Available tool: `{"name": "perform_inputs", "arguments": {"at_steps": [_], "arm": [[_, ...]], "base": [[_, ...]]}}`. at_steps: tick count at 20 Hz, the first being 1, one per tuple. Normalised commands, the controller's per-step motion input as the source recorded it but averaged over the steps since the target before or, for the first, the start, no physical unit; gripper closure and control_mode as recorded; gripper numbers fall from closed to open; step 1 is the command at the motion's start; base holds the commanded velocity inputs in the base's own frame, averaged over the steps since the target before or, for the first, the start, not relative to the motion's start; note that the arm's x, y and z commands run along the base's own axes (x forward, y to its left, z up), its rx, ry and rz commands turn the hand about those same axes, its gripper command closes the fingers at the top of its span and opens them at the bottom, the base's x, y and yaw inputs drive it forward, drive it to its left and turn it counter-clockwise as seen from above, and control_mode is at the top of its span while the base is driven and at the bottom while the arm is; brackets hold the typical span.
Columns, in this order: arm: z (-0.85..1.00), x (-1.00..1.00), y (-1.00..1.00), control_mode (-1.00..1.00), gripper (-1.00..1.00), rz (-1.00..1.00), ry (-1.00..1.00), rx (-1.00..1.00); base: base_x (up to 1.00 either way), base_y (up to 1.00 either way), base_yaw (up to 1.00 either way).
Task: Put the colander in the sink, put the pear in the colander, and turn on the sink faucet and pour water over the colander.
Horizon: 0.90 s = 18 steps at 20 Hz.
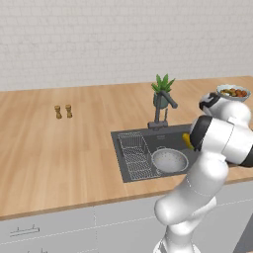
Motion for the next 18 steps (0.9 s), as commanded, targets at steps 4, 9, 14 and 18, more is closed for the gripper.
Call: {"name": "perform_inputs", "arguments": {"at_steps": [4,9,14,18], "arm": [[-0.13,0.17,0.2,-1.0,1.0,0.0,0.0,0.0],[-0.19,0.04,0.02,-1.0,1.0,0.0,-0.01,0.0],[-0.39,0.01,0.08,-1.0,1.0,0.0,-0.01,0.07],[-0.39,0.13,0.07,-1.0,1.0,0.0,0.0,0.12]], "base": [[0.0,0.0,0.0],[0.0,0.0,0.0],[0.0,0.0,0.0],[0.0,0.0,0.0]]}}
